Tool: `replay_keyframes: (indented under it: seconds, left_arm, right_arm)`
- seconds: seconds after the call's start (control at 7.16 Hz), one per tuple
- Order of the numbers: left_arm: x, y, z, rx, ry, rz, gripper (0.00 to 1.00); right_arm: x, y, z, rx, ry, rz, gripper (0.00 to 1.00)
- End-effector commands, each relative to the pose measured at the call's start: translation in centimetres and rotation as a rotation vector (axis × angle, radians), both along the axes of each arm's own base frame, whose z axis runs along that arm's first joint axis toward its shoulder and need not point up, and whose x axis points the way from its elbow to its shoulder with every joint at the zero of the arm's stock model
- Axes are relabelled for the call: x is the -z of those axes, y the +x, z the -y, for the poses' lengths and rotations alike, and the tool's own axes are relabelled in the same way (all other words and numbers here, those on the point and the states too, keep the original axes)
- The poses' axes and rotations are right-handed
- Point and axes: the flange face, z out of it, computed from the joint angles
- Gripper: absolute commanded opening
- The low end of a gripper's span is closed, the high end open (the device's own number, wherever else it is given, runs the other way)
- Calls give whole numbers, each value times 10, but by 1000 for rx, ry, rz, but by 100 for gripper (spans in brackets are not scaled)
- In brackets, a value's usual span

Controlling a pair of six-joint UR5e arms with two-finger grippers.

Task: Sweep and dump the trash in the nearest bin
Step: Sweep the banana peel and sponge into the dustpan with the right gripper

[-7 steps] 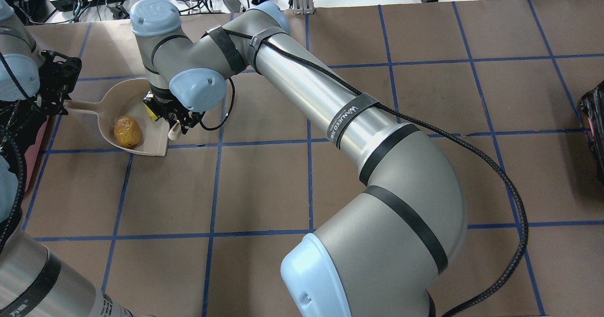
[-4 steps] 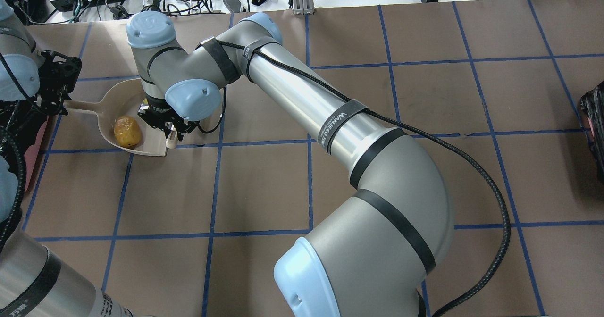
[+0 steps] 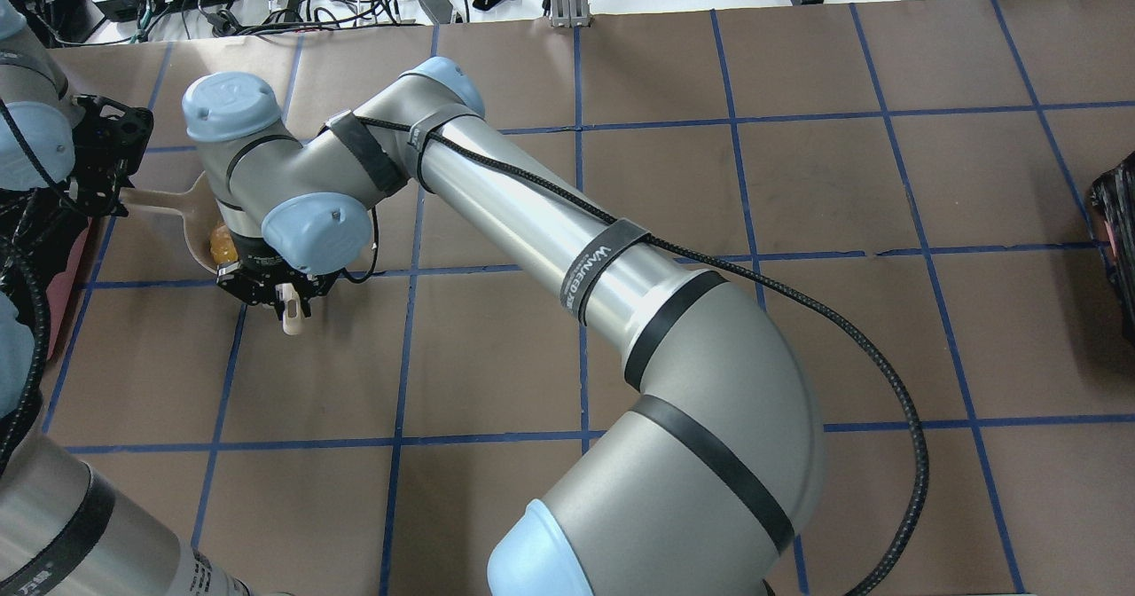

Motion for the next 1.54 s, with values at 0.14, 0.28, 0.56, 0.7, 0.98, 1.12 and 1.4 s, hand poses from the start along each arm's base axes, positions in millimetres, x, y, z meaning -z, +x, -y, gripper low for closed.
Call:
replay_keyframes:
  seconds: [0.14,0.28,0.56,0.7,0.98,1.12,1.4]
  left_arm:
    - [0,0,0,0,0,0,0]
    - [0,0,0,0,0,0,0]
    - [0,0,0,1,-1,-1,0]
    - [0,0,0,0,0,0,0]
    - [-1,0,0,4,-1,-1,0]
    - [-2,0,0,2,-2,-2,0]
    - [-10,-9,-1,2,-32,-78,0]
  right_arm:
    - [-14,5,-17,-20,9,-2,0]
    - [-34,2,-18,-19,-6,11,0]
    - [-46,-5,-18,-13,7,-6,0]
    - [-54,-20,-13,2,24,-43,0]
    - [-93,-111,21,31,39,-263,0]
    - [-108,-146,24,32,44,-298,0]
    - [-121,-217,2,66,63,-373,0]
